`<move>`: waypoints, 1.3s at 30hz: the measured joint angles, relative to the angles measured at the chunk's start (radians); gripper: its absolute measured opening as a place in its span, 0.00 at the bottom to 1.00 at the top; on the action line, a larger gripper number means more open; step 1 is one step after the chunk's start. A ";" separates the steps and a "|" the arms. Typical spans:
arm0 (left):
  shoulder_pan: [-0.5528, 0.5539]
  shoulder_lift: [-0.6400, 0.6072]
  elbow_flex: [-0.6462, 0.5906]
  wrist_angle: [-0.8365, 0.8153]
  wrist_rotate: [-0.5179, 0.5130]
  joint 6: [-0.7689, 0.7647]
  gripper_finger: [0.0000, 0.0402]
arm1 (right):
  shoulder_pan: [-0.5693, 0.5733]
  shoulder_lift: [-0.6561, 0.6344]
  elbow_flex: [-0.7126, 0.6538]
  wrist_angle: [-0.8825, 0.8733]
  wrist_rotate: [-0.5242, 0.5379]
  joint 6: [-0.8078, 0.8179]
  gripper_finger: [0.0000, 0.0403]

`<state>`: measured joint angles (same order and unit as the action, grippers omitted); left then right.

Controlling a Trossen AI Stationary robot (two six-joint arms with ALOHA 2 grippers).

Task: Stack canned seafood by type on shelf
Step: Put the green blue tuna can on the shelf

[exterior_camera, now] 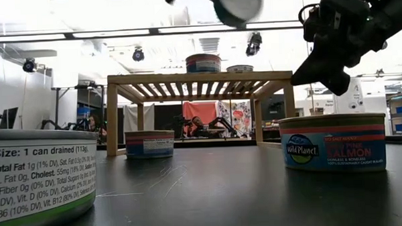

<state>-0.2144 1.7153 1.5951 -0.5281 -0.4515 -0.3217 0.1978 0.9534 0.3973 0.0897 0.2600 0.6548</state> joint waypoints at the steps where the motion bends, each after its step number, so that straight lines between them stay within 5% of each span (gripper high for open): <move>1: -0.007 -0.028 0.000 -0.044 -0.035 -0.022 0.30 | -0.001 -0.001 0.000 0.000 0.002 0.000 0.03; 7: -0.012 -0.179 -0.002 -0.254 -0.280 -0.133 0.30 | -0.004 -0.010 0.000 -0.006 -0.007 0.000 0.03; 12: 0.037 -0.340 -0.123 -0.242 -0.353 -0.196 0.30 | -0.004 -0.009 0.000 -0.009 -0.026 -0.008 0.03; 15: 0.086 -0.470 -0.291 -0.115 -0.311 -0.230 0.30 | -0.004 -0.009 0.000 -0.007 -0.029 -0.009 0.03; 20: 0.221 -0.656 -0.636 0.310 -0.088 -0.455 0.30 | -0.005 -0.009 0.000 -0.006 -0.028 -0.011 0.03; 26: 0.258 -0.738 -0.917 0.646 -0.084 -0.768 0.30 | -0.005 -0.008 0.000 -0.006 -0.026 0.012 0.03; 31: 0.258 -0.747 -1.002 0.652 -0.107 -0.968 0.30 | -0.005 -0.008 0.000 -0.005 -0.025 0.028 0.03; 39: 0.258 -0.746 -1.019 0.639 -0.116 -1.021 0.30 | -0.005 -0.008 0.000 -0.004 -0.020 0.053 0.03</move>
<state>0.0441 0.9691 0.5761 0.1112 -0.5672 -1.3426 0.1930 0.9455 0.3977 0.0860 0.2402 0.7078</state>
